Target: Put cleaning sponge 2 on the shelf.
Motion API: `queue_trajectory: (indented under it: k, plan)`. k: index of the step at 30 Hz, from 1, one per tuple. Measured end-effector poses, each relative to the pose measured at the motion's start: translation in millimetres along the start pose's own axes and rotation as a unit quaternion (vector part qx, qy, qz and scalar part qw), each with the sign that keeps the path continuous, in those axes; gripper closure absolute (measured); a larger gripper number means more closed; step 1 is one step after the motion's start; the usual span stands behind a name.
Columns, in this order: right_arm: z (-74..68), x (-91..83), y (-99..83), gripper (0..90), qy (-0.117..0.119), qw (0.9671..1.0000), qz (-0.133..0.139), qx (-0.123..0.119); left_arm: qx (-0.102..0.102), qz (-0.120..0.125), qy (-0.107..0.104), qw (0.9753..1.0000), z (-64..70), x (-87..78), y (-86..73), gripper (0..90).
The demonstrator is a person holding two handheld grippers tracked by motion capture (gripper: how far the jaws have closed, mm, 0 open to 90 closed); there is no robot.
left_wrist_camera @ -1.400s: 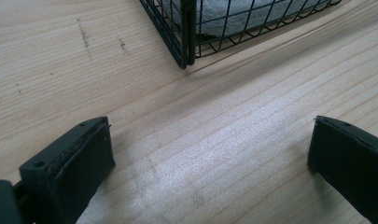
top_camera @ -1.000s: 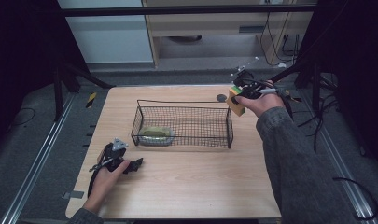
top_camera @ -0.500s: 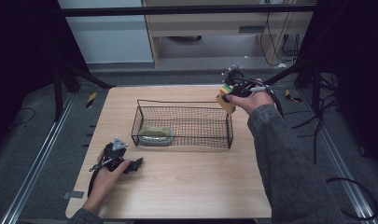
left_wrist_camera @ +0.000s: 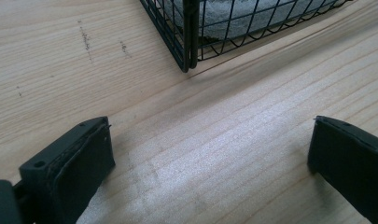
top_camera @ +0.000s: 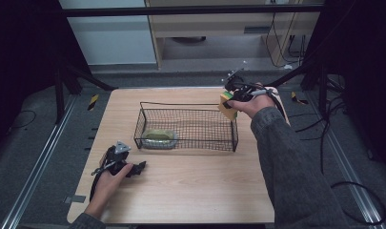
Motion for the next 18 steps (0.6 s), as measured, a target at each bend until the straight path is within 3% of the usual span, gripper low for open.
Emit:
queue_trajectory:
  k: [10,18]
  plan:
    - [-3.1,26.6,-1.0,64.1,0.015,0.9998,-0.009,-0.003,0.000,0.001,0.000,1.0000,0.0,0.3,0.1,0.0]
    - [-3.4,45.5,-6.2,64.0,0.012,0.9996,-0.017,0.019,0.000,0.001,0.000,1.0000,0.0,0.3,0.0,0.0]
Point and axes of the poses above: each handheld gripper's, and its own axes: x roughly forward along the jaws, y roughly out of its top, z roughly to its right, the point moved 2 cm from there along x, roughly forward along the jaws, and after that the axes turned 6 degrees about -x, right-handed, at the moved point
